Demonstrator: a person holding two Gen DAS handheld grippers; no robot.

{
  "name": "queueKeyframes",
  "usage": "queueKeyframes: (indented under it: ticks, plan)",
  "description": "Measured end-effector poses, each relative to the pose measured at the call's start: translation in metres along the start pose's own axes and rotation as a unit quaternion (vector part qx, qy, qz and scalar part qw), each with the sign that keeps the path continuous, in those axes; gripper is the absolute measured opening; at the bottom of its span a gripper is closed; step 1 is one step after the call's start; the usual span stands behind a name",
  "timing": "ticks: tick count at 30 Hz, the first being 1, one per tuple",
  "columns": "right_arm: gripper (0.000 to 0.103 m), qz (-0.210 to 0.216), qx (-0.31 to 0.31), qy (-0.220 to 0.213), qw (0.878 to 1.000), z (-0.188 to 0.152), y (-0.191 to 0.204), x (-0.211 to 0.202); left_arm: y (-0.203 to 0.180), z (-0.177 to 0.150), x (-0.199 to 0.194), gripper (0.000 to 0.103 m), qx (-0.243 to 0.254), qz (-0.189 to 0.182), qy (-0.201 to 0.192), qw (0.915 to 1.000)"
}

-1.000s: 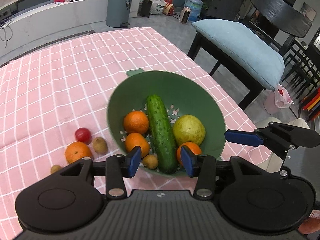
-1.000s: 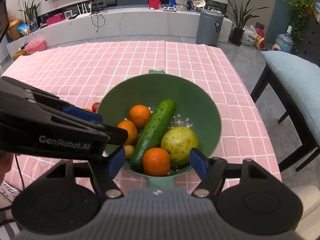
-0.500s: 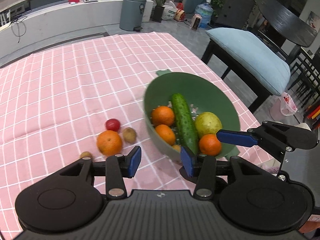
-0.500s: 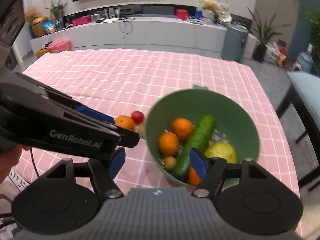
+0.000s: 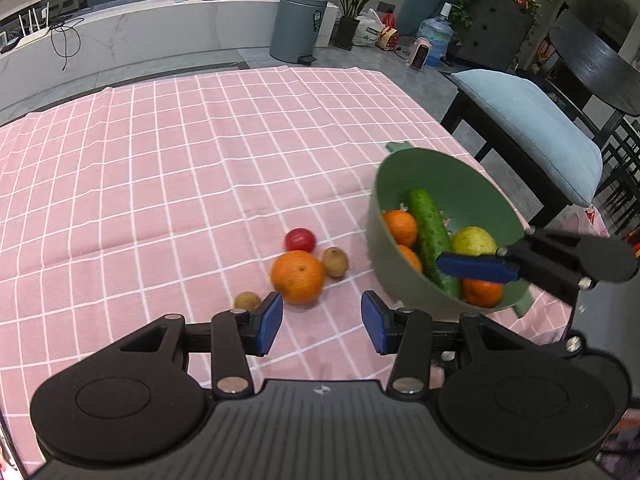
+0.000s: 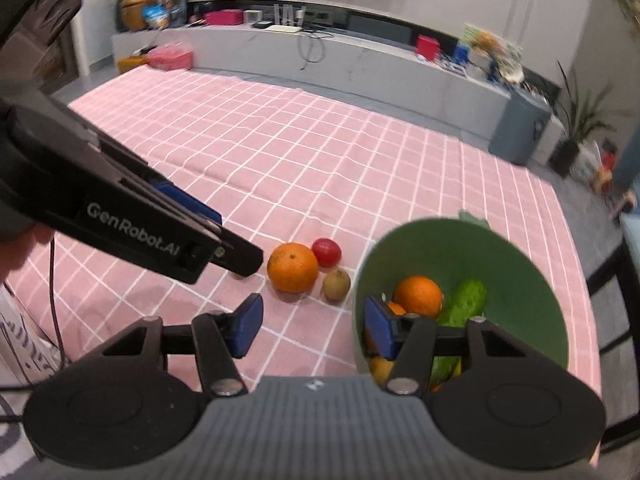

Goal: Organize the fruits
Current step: 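Open both tools over the colander and withdraw them toward the remaining fruit, then grasp a brown fruit with the left tool while the right grasps the last large orange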

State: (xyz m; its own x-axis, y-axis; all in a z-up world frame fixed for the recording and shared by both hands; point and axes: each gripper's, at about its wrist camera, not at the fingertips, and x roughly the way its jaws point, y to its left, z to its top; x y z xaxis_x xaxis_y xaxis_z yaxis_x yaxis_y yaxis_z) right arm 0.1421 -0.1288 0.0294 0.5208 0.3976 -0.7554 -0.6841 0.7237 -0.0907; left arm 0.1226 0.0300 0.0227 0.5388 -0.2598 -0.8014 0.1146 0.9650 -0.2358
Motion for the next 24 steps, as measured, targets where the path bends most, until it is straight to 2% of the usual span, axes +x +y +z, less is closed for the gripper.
queueKeyframes:
  ticks: [8, 11, 20, 24]
  plan:
    - [0.04, 0.022, -0.086, -0.001, 0.996, 0.011, 0.008, 0.012, 0.028, -0.014, 0.01, 0.054, -0.005, -0.007, 0.007, 0.9999]
    - [0.04, 0.029, -0.121, 0.001, 0.992, 0.015, 0.011, 0.017, 0.032, -0.017, 0.018, 0.054, -0.003, -0.012, 0.006, 0.9999]
    - [0.04, 0.049, -0.192, 0.022, 0.98, 0.023, 0.019, 0.043, 0.04, -0.019, 0.045, 0.054, 0.016, 0.015, 0.013, 0.9997]
    - [0.041, 0.052, -0.23, 0.031, 0.971, 0.026, 0.024, 0.059, 0.042, -0.019, 0.055, 0.054, 0.018, 0.012, 0.016, 0.9996]
